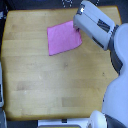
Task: Folding a cloth
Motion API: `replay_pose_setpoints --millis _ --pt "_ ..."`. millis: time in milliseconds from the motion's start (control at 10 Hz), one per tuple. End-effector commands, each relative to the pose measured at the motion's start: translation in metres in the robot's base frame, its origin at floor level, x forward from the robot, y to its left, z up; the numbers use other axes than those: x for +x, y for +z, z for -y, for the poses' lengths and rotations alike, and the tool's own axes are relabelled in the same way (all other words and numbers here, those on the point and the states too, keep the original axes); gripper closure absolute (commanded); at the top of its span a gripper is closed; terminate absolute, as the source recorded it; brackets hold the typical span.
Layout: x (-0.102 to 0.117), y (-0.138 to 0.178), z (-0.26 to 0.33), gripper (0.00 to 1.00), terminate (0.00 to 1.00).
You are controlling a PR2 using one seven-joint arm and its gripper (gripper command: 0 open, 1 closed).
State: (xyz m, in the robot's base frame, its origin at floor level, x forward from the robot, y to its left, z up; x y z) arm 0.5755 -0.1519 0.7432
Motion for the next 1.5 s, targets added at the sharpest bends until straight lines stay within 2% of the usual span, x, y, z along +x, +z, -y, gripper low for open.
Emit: replay_pose_setpoints --millis 0,400,500,1200,1400 --pt "-0.001 0.061 -0.044 1.0 0.0" --pt "-0.007 0.067 -0.098 1.0 0.0" --pt "-0.012 0.06 -0.128 1.0 0.0" --pt "-0.031 0.024 -0.202 1.0 0.0" --pt "-0.028 0.02 -0.217 1.0 0.0"
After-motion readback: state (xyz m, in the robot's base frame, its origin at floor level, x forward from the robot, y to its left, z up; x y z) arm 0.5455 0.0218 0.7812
